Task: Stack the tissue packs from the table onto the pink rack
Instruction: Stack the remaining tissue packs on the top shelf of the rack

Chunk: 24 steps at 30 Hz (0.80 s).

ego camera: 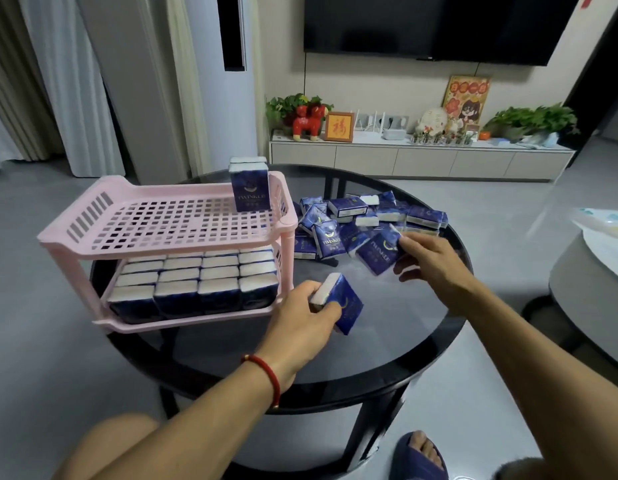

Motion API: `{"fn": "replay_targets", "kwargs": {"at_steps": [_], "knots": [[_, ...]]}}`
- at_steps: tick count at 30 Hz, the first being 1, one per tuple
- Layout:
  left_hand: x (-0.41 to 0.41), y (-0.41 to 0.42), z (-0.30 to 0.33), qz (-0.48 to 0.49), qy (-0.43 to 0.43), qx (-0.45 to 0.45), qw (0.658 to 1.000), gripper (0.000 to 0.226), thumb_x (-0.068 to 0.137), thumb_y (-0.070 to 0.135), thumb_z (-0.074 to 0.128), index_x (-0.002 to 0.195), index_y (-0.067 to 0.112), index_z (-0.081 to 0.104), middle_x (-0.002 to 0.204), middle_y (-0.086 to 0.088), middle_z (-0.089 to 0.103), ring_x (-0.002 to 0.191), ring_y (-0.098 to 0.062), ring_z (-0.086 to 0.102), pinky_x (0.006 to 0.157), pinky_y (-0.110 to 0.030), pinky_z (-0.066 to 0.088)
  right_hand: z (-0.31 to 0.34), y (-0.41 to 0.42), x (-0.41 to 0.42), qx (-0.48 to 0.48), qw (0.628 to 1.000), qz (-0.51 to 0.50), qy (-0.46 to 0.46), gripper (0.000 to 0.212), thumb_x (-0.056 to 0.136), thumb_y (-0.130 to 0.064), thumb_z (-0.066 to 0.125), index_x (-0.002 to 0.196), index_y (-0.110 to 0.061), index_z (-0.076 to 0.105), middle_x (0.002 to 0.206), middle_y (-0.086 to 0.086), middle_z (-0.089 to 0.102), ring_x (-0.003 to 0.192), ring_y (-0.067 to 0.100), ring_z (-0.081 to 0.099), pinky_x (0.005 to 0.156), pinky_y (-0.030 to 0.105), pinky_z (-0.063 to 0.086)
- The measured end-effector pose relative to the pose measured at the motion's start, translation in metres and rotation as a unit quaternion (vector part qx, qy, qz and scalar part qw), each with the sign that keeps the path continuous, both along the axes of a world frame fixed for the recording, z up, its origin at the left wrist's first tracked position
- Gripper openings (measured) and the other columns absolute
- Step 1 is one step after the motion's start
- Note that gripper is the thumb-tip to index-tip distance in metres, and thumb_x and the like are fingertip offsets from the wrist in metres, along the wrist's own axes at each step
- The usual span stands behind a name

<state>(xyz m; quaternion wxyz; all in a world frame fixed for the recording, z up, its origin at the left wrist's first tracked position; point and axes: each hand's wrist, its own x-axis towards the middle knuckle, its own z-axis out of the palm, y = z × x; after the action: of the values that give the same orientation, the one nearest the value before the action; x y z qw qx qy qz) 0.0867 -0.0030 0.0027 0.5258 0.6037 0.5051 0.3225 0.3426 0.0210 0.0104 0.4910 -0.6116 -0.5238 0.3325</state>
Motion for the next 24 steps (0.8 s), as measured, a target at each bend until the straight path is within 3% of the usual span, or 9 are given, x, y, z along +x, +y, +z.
{"fn": "replay_targets", "kwargs": {"at_steps": [2, 5, 8, 10, 12, 13, 16, 19, 24], "knots": [[0.002, 0.001, -0.002, 0.010, 0.000, 0.015, 1.000, 0.020, 0.081, 0.035, 0.066, 0.100, 0.033, 0.067, 0.096, 0.001, 0.075, 0.092, -0.024, 0.073, 0.083, -0.053, 0.061, 0.002, -0.016, 0.003, -0.037, 0.998, 0.032, 0.046, 0.031, 0.108, -0.028, 0.047, 0.115, -0.008, 0.070, 0.092, 0.012, 0.069, 0.077, 0.024, 0.061, 0.065, 0.032, 0.054], [0.002, 0.001, -0.005, 0.027, 0.005, 0.046, 0.999, 0.017, 0.091, 0.026, 0.071, 0.104, 0.032, 0.063, 0.101, 0.005, 0.072, 0.090, -0.016, 0.071, 0.083, -0.044, 0.062, 0.008, -0.035, -0.002, -0.064, 0.993, 0.096, 0.022, 0.034, 0.106, -0.035, 0.048, 0.124, -0.013, 0.068, 0.097, 0.012, 0.071, 0.078, 0.022, 0.063, 0.061, 0.030, 0.054], [-0.002, -0.002, -0.006, 0.024, 0.050, 0.131, 0.990, 0.017, 0.094, 0.022, 0.069, 0.107, 0.032, 0.063, 0.098, 0.011, 0.067, 0.077, -0.006, 0.061, 0.069, -0.016, 0.051, 0.020, -0.049, -0.024, -0.058, 0.983, 0.167, -0.054, 0.033, 0.103, -0.032, 0.052, 0.128, -0.016, 0.067, 0.102, 0.015, 0.073, 0.079, 0.022, 0.066, 0.062, 0.027, 0.056], [-0.004, -0.002, -0.009, 0.020, 0.065, 0.154, 0.986, 0.024, 0.095, 0.016, 0.067, 0.112, 0.032, 0.065, 0.098, 0.013, 0.063, 0.077, -0.003, 0.059, 0.062, -0.006, 0.044, 0.023, -0.054, -0.043, -0.046, 0.973, 0.202, -0.101, 0.031, 0.103, -0.024, 0.055, 0.129, -0.011, 0.065, 0.099, 0.018, 0.072, 0.077, 0.025, 0.068, 0.062, 0.029, 0.058], [-0.008, -0.001, -0.009, 0.008, 0.059, 0.131, 0.990, 0.035, 0.092, 0.007, 0.065, 0.112, 0.036, 0.066, 0.104, 0.011, 0.066, 0.088, -0.006, 0.066, 0.071, -0.011, 0.053, 0.019, -0.054, -0.059, -0.036, 0.958, 0.205, -0.198, 0.028, 0.103, -0.020, 0.057, 0.129, -0.011, 0.061, 0.090, 0.013, 0.073, 0.073, 0.022, 0.071, 0.065, 0.033, 0.061], [-0.010, 0.000, -0.010, 0.002, 0.051, 0.114, 0.992, 0.042, 0.088, 0.003, 0.065, 0.111, 0.038, 0.066, 0.107, 0.009, 0.068, 0.095, -0.009, 0.068, 0.081, -0.020, 0.058, 0.015, -0.053, -0.065, -0.033, 0.947, 0.196, -0.253, 0.030, 0.102, -0.021, 0.059, 0.131, -0.014, 0.058, 0.087, 0.009, 0.074, 0.071, 0.018, 0.073, 0.069, 0.034, 0.063], [-0.017, 0.001, -0.011, -0.018, 0.042, 0.093, 0.995, 0.049, 0.068, 0.015, 0.069, 0.110, 0.041, 0.063, 0.106, 0.008, 0.071, 0.099, -0.013, 0.070, 0.090, -0.042, 0.060, 0.007, -0.052, -0.078, -0.019, 0.930, 0.170, -0.325, 0.038, 0.101, -0.026, 0.061, 0.138, -0.022, 0.050, 0.087, 0.003, 0.075, 0.070, 0.010, 0.073, 0.077, 0.032, 0.061], [-0.023, 0.003, -0.015, -0.043, 0.059, 0.129, 0.989, 0.055, 0.066, 0.017, 0.075, 0.113, 0.040, 0.057, 0.106, 0.006, 0.070, 0.100, -0.015, 0.070, 0.089, -0.044, 0.060, 0.003, -0.053, -0.085, 0.000, 0.926, 0.158, -0.344, 0.042, 0.100, -0.032, 0.062, 0.140, -0.026, 0.048, 0.094, 0.001, 0.075, 0.071, 0.006, 0.073, 0.078, 0.031, 0.062], [-0.033, 0.005, -0.020, -0.062, 0.081, 0.152, 0.983, 0.053, 0.077, 0.010, 0.079, 0.112, 0.041, 0.055, 0.111, 0.009, 0.068, 0.103, -0.012, 0.069, 0.092, -0.041, 0.059, 0.003, -0.051, -0.085, -0.009, 0.909, 0.155, -0.386, 0.056, 0.095, -0.042, 0.066, 0.145, -0.029, 0.045, 0.124, -0.006, 0.063, 0.083, 0.008, 0.071, 0.080, 0.033, 0.062]]}}
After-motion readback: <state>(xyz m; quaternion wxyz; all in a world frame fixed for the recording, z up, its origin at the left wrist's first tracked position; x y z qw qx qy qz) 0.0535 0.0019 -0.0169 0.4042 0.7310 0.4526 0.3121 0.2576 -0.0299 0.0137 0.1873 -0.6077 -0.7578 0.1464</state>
